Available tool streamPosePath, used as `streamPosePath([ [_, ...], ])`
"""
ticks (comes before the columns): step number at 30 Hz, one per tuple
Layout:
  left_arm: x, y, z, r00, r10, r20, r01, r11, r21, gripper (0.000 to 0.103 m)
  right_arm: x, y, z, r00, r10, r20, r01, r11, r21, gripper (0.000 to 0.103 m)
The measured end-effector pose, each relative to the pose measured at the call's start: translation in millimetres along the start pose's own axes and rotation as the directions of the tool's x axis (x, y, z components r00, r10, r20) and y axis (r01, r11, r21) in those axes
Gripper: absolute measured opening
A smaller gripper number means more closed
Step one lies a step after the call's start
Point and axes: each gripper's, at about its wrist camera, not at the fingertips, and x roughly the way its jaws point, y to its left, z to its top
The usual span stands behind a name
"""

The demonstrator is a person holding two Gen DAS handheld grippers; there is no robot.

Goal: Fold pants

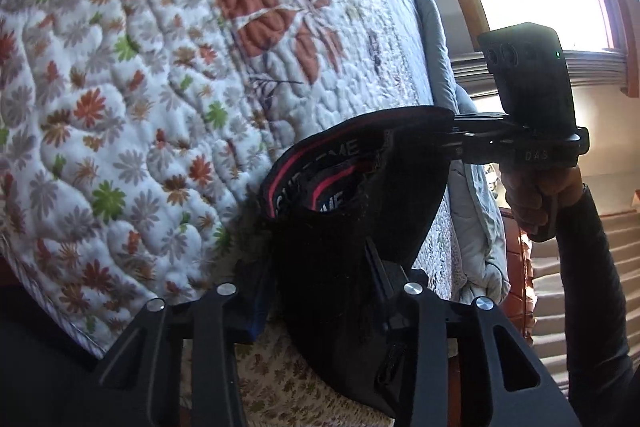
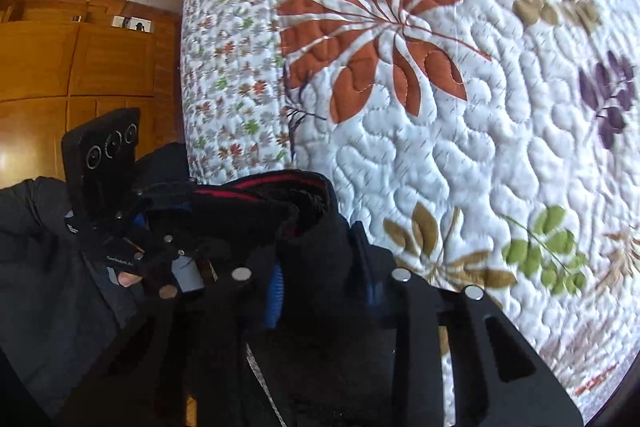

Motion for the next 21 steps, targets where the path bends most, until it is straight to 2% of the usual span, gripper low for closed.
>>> streamPosePath([
  [10, -22.9, -65.9, -12.6, 0.999, -0.040, 0.033, 0.035, 0.990, 0.140, 0.032, -53.3, 44.6, -47.0, 0.987, -0.143, 0.070, 0.143, 0.990, 0.006, 0.025],
  [19, -43.0, -124.7, -43.6, 0.996, -0.090, 0.028, 0.079, 0.954, 0.289, 0.028, -102.3, 85.7, -105.9, 0.949, -0.287, 0.128, 0.284, 0.958, 0.043, 0.022],
  [21, -45.6, -138.4, -49.8, 0.995, -0.097, 0.023, 0.085, 0.943, 0.321, 0.028, -113.3, 95.6, -122.3, 0.935, -0.327, 0.139, 0.321, 0.945, 0.063, 0.021],
])
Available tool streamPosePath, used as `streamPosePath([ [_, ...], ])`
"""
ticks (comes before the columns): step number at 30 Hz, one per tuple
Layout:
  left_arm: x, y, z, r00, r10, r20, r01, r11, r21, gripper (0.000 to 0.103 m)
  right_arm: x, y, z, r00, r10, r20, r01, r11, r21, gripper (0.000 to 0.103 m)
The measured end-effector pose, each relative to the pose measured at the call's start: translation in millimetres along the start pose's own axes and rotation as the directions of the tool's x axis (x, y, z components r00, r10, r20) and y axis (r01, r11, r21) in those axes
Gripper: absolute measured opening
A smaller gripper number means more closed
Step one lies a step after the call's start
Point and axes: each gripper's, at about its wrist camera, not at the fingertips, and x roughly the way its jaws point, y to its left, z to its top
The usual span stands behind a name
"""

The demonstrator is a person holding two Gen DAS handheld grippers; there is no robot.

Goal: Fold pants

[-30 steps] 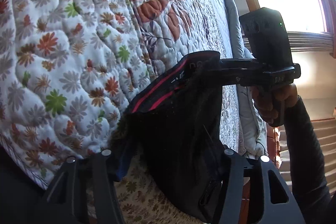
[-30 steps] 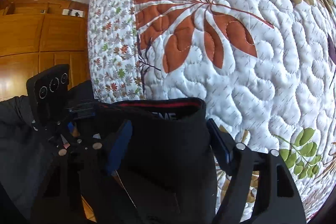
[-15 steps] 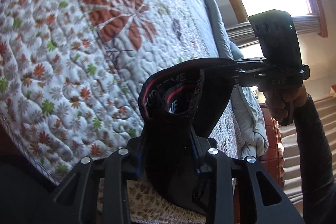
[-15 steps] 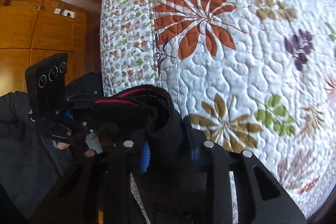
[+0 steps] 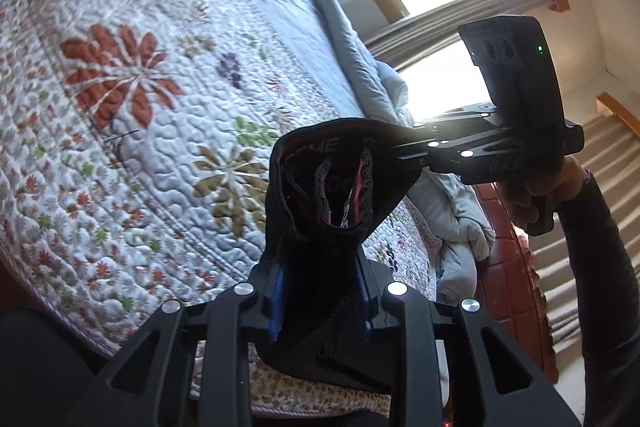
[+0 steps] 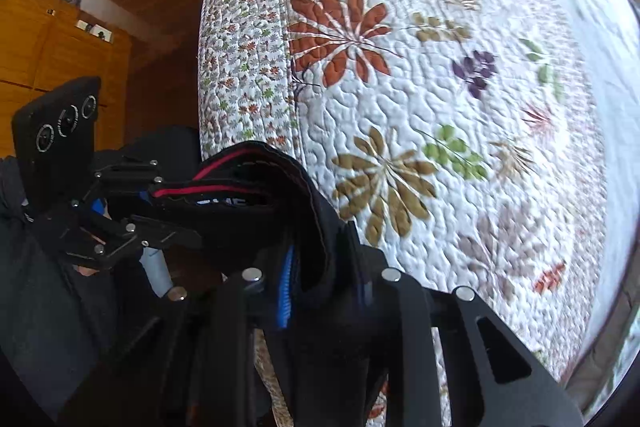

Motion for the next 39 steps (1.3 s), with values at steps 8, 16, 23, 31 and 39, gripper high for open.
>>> streamPosePath([
  [8, 1.8, -48.4, -11.1, 1.000, -0.031, -0.007, 0.031, 0.995, 0.097, 0.026, -33.4, 14.9, -43.9, 0.995, -0.086, 0.041, 0.085, 0.996, 0.033, 0.018],
  [16, 5.0, -92.2, -28.4, 0.999, -0.026, -0.025, 0.030, 0.981, 0.190, 0.025, -54.5, 18.3, -83.1, 0.990, -0.121, 0.075, 0.117, 0.991, 0.066, 0.016],
  [23, 12.4, -112.1, -39.2, 0.999, -0.030, -0.045, 0.039, 0.974, 0.225, 0.025, -62.7, 17.8, -112.9, 0.986, -0.139, 0.089, 0.130, 0.987, 0.097, 0.015],
  [31, 17.6, -136.0, -48.4, 0.998, -0.022, -0.059, 0.038, 0.958, 0.285, 0.025, -70.7, 18.4, -138.7, 0.982, -0.163, 0.092, 0.152, 0.982, 0.115, 0.013],
  [39, 25.0, -158.6, -58.6, 0.996, -0.026, -0.082, 0.052, 0.939, 0.340, 0.025, -78.3, 13.1, -163.2, 0.979, -0.181, 0.094, 0.166, 0.975, 0.147, 0.011],
])
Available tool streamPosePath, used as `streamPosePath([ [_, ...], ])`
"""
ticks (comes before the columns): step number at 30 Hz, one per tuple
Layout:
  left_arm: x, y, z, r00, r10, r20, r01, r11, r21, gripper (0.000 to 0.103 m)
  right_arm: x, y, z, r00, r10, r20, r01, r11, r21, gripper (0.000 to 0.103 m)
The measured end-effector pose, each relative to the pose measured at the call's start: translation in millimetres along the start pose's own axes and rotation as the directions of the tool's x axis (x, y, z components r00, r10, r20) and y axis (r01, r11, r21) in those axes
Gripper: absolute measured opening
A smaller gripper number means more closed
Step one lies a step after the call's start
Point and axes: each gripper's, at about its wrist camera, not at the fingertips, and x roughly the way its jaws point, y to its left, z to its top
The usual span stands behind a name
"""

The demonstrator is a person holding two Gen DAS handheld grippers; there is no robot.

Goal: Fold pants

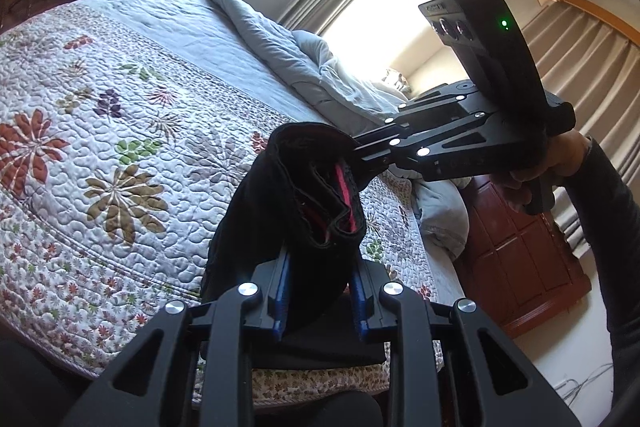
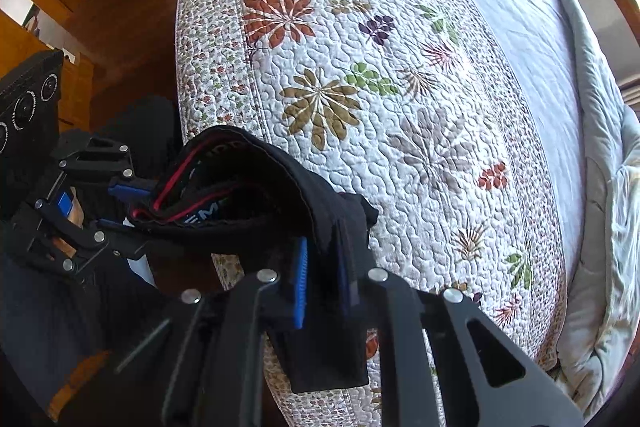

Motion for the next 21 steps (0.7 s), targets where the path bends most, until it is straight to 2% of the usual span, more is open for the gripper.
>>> streamPosePath([
  [21, 22.4, -45.9, -9.4, 0.997, -0.048, -0.053, 0.053, 0.994, 0.091, 0.025, -13.3, -16.9, -56.3, 0.999, -0.030, 0.019, 0.029, 0.997, 0.071, 0.010],
])
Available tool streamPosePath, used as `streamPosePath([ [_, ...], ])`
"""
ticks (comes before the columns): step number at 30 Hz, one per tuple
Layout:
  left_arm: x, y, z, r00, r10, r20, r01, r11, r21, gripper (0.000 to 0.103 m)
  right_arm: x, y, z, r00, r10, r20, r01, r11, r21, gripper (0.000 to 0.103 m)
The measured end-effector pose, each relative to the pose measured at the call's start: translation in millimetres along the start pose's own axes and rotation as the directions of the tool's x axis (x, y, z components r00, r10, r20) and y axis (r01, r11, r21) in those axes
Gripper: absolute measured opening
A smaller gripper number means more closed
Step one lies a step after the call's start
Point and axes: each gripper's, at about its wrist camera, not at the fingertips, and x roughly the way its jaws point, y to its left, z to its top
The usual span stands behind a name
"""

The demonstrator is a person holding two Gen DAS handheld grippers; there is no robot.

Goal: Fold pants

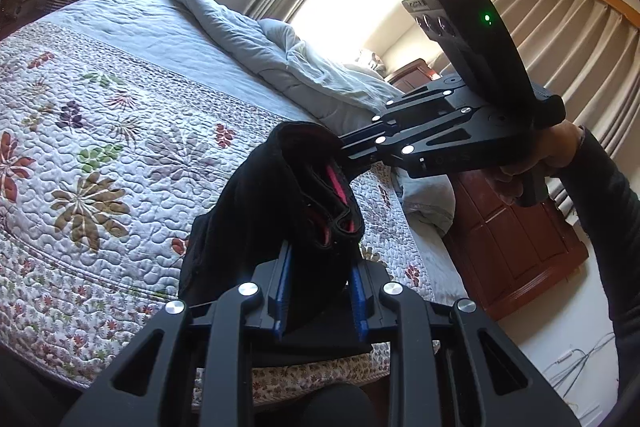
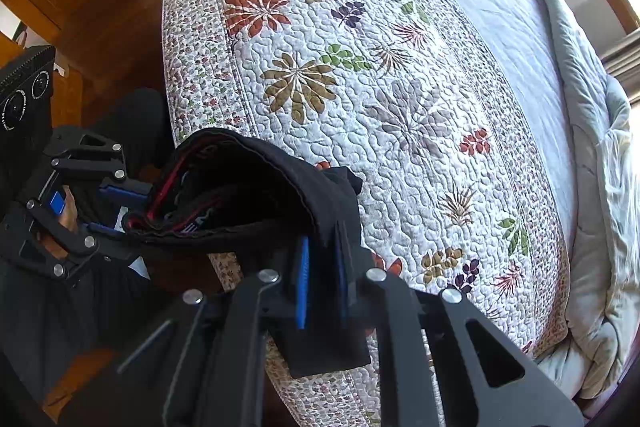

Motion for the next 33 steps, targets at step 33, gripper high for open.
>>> streamPosePath([
  [33, 65.5, -66.7, -37.5, 0.989, -0.073, -0.125, 0.085, 0.992, 0.098, 0.021, 10.4, -30.7, -121.0, 0.996, -0.059, 0.060, 0.052, 0.992, 0.111, 0.009],
])
